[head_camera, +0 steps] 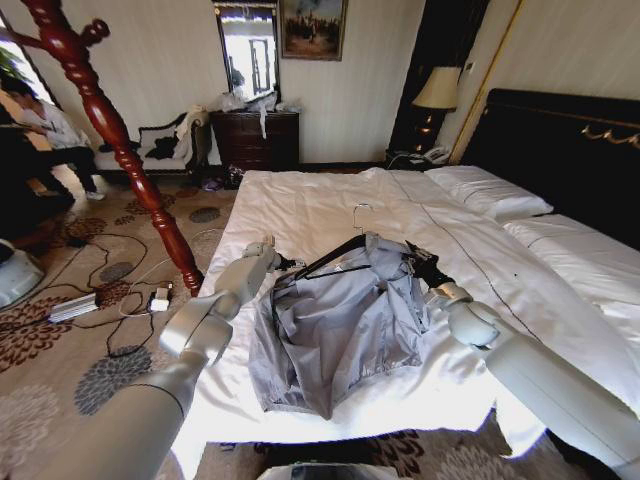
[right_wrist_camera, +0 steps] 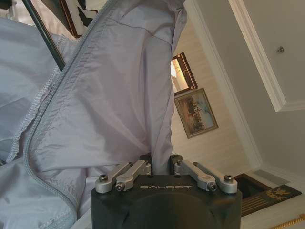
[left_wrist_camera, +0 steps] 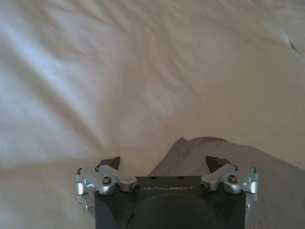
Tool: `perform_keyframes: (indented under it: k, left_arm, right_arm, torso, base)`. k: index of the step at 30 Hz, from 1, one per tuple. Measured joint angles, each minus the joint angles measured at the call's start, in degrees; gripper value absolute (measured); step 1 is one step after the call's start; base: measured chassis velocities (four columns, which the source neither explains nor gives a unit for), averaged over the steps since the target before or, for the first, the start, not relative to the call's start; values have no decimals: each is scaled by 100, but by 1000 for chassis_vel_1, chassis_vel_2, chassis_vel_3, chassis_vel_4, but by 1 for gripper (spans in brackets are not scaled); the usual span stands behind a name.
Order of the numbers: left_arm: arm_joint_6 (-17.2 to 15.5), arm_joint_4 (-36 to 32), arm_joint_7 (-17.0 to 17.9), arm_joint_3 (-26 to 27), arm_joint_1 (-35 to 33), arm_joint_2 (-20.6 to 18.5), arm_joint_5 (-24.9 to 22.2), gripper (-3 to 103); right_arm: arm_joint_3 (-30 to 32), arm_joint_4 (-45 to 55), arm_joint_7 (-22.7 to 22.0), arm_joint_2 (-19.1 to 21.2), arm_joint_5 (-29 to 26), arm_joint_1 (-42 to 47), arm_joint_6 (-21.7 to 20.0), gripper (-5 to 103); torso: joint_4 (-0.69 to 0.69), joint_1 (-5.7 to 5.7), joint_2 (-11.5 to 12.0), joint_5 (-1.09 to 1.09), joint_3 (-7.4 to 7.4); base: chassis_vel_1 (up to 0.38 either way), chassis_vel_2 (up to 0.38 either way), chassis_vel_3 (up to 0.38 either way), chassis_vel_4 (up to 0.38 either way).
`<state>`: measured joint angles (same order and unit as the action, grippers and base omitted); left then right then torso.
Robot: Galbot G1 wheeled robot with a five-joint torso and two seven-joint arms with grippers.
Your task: Pick up the clothes from the bed and hang them on the clothes hanger.
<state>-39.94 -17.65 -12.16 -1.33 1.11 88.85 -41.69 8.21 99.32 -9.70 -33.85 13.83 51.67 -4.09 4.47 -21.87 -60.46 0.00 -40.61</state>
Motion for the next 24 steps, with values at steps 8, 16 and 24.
perform_keyframes:
  k: [8,16,24]
  left_arm:
    - [77,146,-75,-8,-48,103,327,96]
    - [149,163,-93,-20,-87,142,389,69]
    - [131,114,-199,-98,-137,173,419,36]
  right_arm:
    - [12,29,-15,-26,-24,-6,0,15]
    - [34,41,-27,-9,-30,9,-1,15]
    - [19,16,-31,-29,-49,-25,-1,15]
  torso:
    - [0,0,0,0,0]
    - [-1,0,0,0,0]
    - [1,0,0,0,0]
  base:
    - [0,0,0,0]
    - [0,0,0,0]
    - [0,0,0,0]
